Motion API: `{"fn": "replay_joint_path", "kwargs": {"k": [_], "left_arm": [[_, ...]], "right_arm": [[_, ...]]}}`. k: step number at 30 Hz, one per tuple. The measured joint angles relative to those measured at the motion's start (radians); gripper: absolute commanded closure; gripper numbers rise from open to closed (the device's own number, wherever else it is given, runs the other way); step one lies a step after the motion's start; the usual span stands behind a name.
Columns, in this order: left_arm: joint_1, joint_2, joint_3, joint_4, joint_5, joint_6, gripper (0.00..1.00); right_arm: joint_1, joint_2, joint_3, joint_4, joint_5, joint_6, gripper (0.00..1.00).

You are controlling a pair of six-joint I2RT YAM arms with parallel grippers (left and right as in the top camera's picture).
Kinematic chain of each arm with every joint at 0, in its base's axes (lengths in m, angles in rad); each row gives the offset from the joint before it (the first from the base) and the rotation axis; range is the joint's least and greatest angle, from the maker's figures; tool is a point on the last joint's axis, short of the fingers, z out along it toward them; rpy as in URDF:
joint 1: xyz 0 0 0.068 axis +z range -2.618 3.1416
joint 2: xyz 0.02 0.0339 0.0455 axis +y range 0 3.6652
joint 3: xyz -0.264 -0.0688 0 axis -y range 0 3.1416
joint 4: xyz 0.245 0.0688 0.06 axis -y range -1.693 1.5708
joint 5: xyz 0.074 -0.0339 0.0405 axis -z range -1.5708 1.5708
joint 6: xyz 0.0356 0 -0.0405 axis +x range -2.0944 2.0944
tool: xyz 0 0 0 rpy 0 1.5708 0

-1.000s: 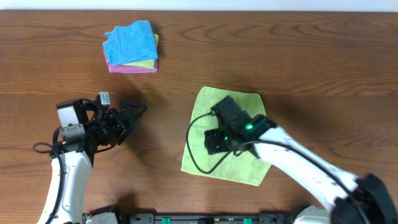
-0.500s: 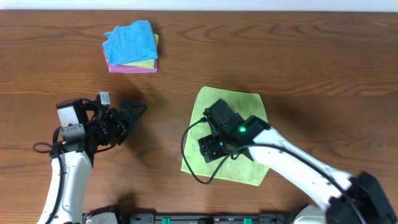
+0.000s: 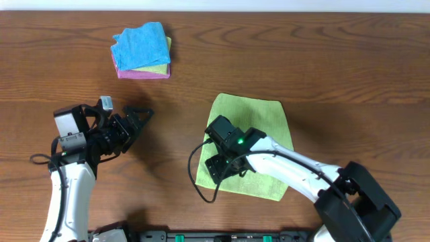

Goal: Fold the cloth

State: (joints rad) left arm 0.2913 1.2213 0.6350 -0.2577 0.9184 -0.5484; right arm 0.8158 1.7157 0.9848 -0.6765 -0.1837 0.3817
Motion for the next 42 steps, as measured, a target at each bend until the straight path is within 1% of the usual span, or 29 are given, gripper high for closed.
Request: {"fn": "replay_joint_path", "kwargs": {"k": [2, 4, 7, 8, 10, 11, 12, 14, 15, 20, 23, 27, 30, 33, 36, 38, 39, 40, 42], "left_arm": [[0.011, 0.000, 0.000, 0.000, 0.002, 0.000, 0.04], [0.018, 0.000, 0.000, 0.000, 0.003, 0.000, 0.04], [0.021, 0.000, 0.000, 0.000, 0.003, 0.000, 0.04], [0.021, 0.000, 0.000, 0.000, 0.003, 0.000, 0.04], [0.021, 0.000, 0.000, 0.000, 0.003, 0.000, 0.04], [0.021, 0.000, 0.000, 0.000, 0.003, 0.000, 0.04], [0.021, 0.000, 0.000, 0.000, 0.003, 0.000, 0.04], [0.021, 0.000, 0.000, 0.000, 0.004, 0.002, 0.04], [0.021, 0.000, 0.000, 0.000, 0.004, 0.003, 0.04], [0.024, 0.000, 0.000, 0.000, 0.007, 0.004, 0.04], [0.027, 0.000, 0.000, 0.000, 0.008, 0.004, 0.04], [0.027, 0.000, 0.000, 0.000, 0.011, 0.004, 0.04], [0.027, 0.000, 0.000, 0.000, 0.011, 0.004, 0.04], [0.027, 0.000, 0.000, 0.001, 0.011, 0.004, 0.04], [0.027, 0.000, 0.000, 0.001, 0.011, 0.004, 0.04], [0.027, 0.000, 0.000, 0.001, 0.011, 0.004, 0.04], [0.027, 0.000, 0.000, 0.001, 0.011, 0.004, 0.04], [0.027, 0.000, 0.000, 0.001, 0.011, 0.004, 0.04], [0.027, 0.000, 0.000, 0.001, 0.011, 0.004, 0.04]], "right_arm": [[0.006, 0.005, 0.000, 0.009, -0.001, 0.000, 0.30], [0.013, 0.016, 0.000, 0.015, -0.002, 0.005, 0.39], [0.023, 0.031, 0.000, 0.021, -0.003, 0.004, 0.41], [0.025, 0.037, 0.000, 0.020, -0.003, 0.004, 0.44], [0.027, 0.050, 0.000, 0.021, -0.003, 0.002, 0.52], [0.028, 0.053, 0.000, 0.020, -0.002, 0.002, 0.60], [0.029, 0.055, 0.000, 0.020, -0.001, 0.009, 0.71], [0.029, 0.056, 0.000, 0.020, -0.003, 0.003, 0.98], [0.029, 0.057, 0.000, 0.019, -0.005, 0.002, 0.99], [0.029, 0.057, 0.000, -0.029, -0.015, 0.004, 0.99], [0.029, 0.058, 0.000, -0.096, -0.013, 0.004, 0.99], [0.029, 0.058, 0.000, -0.211, 0.051, 0.013, 0.99], [0.029, 0.058, 0.000, -0.285, 0.105, 0.051, 0.98], [0.029, 0.049, 0.000, -0.330, 0.153, 0.132, 0.98], [0.029, -0.001, 0.000, -0.347, 0.179, 0.237, 0.92], [0.029, -0.060, 0.000, -0.366, 0.185, 0.304, 0.82], [0.029, -0.101, 0.000, -0.383, 0.188, 0.338, 0.74], [0.029, -0.132, 0.000, -0.396, 0.189, 0.376, 0.68], [0.029, -0.189, 0.000, -0.420, 0.191, 0.436, 0.67]]}}
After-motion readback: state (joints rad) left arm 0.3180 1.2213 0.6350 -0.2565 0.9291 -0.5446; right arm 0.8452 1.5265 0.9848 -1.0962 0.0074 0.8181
